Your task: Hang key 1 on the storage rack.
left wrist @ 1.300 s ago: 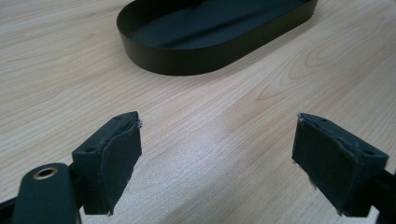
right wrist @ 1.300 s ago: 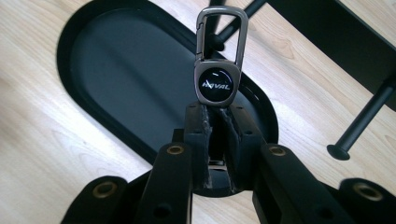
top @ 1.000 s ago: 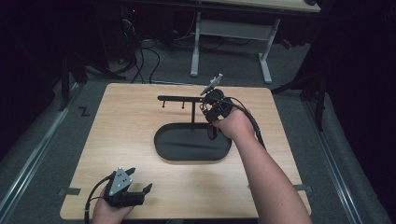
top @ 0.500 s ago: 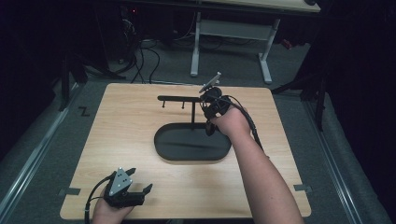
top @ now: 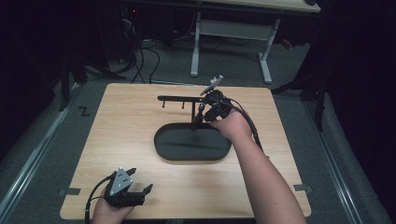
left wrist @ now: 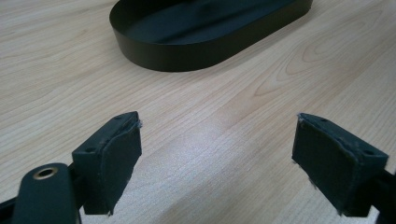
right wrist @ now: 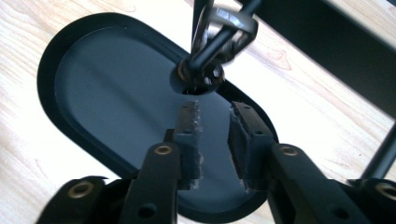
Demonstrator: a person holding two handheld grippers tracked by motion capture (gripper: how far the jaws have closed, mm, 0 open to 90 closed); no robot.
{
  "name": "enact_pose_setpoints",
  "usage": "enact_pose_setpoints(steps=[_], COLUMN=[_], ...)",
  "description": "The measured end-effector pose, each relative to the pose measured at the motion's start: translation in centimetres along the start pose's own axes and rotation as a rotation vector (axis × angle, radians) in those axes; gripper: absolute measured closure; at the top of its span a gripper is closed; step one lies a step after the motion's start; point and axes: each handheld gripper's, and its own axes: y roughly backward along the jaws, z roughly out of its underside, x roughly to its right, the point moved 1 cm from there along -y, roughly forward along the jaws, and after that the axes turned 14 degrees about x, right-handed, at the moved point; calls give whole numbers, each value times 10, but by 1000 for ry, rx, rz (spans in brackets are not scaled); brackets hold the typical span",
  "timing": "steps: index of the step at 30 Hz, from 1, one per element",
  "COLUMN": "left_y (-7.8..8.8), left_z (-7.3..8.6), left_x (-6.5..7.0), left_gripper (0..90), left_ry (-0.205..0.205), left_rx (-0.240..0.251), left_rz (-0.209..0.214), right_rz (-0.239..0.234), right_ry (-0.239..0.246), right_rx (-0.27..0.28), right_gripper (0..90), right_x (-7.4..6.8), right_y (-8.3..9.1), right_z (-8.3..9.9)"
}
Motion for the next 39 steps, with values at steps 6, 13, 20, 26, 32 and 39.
enact_pose_setpoints(steps=[6, 13, 20, 26, 32, 39], left_y=[-1, -4, -6, -6, -6, -6], left_z=[0, 0, 0, 1, 0, -1], left_x=[2, 5, 7, 6, 5, 4], left_gripper=[161, 161, 161, 162, 162, 163], left_ry=[-3, -9, -13, -11, -10, 22], left_rx=[-6, -17, -23, -23, -20, -9], left_rz=[7, 12, 18, 17, 11, 18], right_rz=[-25, -57, -74, -61, -57, -60], right_ry=[0, -11, -17, -11, 13, -2], right_rx=[18, 43, 92, 155, 200, 274], right_gripper=[657, 612, 558, 549, 537, 528], right_x=[-2, -4, -7, -6, -8, -13], right_y=[9, 18, 24, 28, 29, 30], right_z=[20, 50, 82, 111, 145, 185])
